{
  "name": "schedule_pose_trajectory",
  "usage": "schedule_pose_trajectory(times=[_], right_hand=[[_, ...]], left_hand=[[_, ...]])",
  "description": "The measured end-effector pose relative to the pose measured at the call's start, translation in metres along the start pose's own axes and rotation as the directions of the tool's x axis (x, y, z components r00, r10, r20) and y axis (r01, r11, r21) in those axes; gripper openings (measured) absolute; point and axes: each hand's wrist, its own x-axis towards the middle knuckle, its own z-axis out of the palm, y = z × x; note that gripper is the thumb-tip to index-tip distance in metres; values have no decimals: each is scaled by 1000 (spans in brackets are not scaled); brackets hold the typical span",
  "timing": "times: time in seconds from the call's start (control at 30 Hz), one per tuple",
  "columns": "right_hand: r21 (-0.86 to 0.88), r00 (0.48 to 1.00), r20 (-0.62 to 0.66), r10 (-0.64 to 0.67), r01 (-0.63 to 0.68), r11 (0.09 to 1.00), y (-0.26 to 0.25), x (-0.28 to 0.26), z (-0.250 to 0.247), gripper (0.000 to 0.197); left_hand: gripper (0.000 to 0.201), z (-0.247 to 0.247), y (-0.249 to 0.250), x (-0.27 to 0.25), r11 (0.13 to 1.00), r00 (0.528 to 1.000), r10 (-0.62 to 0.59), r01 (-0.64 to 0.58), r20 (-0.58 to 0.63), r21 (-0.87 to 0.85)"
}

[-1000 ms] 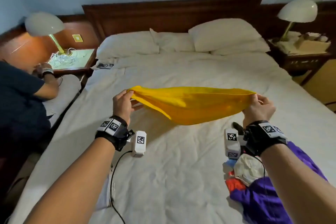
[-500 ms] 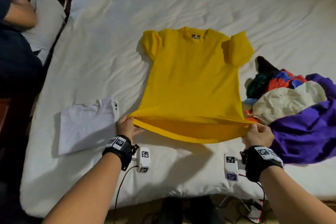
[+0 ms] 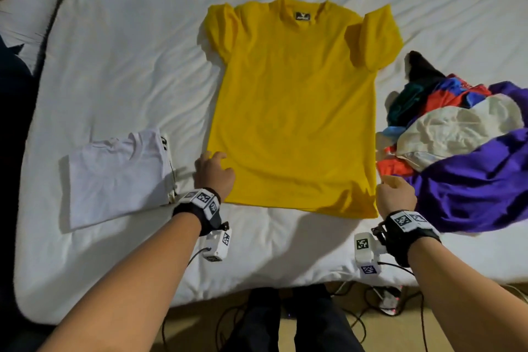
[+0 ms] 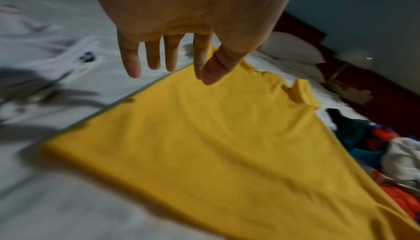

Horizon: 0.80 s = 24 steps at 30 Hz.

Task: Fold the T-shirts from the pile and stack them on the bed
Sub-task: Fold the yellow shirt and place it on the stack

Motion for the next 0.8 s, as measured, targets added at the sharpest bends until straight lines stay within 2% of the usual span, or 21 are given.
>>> schedule_pose_trajectory(times=[0.1, 0.17, 0.3, 0.5, 0.6, 0.7, 0.8], right_hand=[[-47, 990, 55, -130, 132, 990, -26, 19, -6, 38], [-76, 976, 80, -205, 211, 975, -48, 36, -9, 28], [-90, 950, 91, -300, 308, 947, -89, 85, -12, 22], [-125, 937, 157, -311, 331, 935, -137, 177, -16, 26], [-215, 915, 209, -344, 386, 897, -158, 225, -14, 33], [-236, 928, 206, -310, 355, 904, -174, 268, -7, 34], [-221, 942, 228, -248, 298, 929, -183, 302, 9, 39]], left_hand=[[27, 17, 57, 2, 981, 981, 187, -189, 53, 36], [19, 35, 97, 0, 960, 957, 270, -276, 105, 44], [16, 83, 165, -3, 923, 909, 356, -378, 218, 72], [29, 170, 227, 9, 937, 871, 309, -347, 382, 33], [48, 214, 244, 17, 941, 858, 219, -312, 465, 133], [67, 247, 256, 21, 927, 904, 190, -294, 382, 233], [72, 265, 267, 20, 923, 951, 146, -230, 271, 309]])
